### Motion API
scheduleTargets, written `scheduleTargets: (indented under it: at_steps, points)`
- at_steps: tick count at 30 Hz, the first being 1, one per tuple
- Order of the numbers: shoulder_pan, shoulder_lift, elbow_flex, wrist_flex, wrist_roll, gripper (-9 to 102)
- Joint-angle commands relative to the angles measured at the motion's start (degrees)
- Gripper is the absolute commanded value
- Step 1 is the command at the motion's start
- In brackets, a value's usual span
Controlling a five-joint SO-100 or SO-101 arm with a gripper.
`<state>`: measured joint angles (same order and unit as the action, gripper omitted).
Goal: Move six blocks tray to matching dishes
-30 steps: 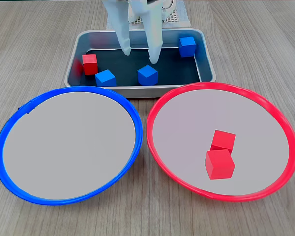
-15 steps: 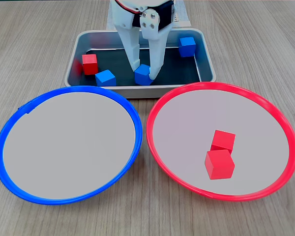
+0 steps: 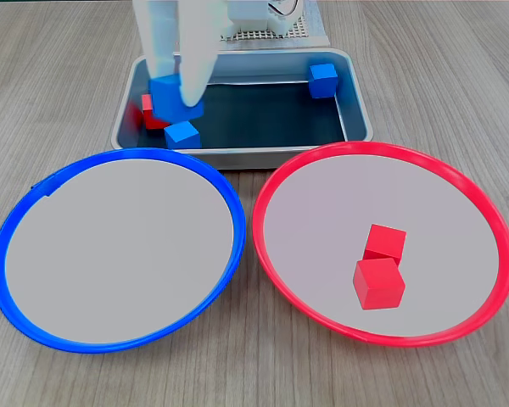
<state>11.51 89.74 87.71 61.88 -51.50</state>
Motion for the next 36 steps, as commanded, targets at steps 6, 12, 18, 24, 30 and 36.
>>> scheduleTargets:
  at_steps: [6,12,18,24,30,36]
  points:
    - [3.3,-13.0,-8.8,-7.6,-7.2,10]
    - [3.3,-14.5,-8.8,-5.6,-10.3,21]
    - [3.8,-6.9,-8.4,12.3,-17.8,0]
    - [7.0,3.9,4.1,20.8,-25.0,6]
    - [9.7,2.8,17.0,5.5,-25.2,21]
    - [8.3,-2.8,18.2,-1.4,-22.5,18]
